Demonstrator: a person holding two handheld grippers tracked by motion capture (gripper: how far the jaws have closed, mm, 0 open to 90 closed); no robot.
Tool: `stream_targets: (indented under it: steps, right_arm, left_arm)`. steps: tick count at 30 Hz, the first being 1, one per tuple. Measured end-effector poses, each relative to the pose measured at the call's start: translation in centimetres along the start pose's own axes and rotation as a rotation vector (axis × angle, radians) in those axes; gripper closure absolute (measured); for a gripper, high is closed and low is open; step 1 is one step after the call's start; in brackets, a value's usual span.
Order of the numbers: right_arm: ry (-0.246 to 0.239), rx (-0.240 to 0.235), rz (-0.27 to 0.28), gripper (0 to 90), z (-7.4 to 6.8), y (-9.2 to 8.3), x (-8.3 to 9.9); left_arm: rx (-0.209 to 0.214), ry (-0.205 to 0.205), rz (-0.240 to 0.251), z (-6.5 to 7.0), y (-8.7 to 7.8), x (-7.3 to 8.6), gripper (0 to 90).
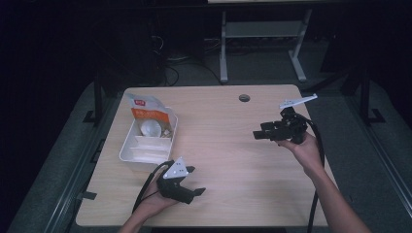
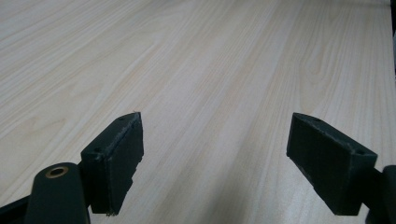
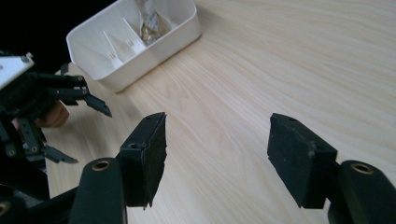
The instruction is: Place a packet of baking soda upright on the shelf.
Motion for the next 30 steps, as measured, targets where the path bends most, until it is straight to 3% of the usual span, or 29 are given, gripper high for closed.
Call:
stream_targets:
  steps: [30]
  right_arm:
    - [0.058,0.035,0.007,33.0,-0.3,-2.6,8.3]
  left_arm:
    - [-0.009,-0.008,-0.007,0.0,0.2,0.1,17.0]
Point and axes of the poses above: each handheld gripper's, and its own axes: y roughly forward along the jaws, x roughly out of its underside, z roughly to its right, the point moved 7 cm from there along y, roughly forward along the jaws, and after that the axes turned 12 degrees about -x, right-handed, at the moved point
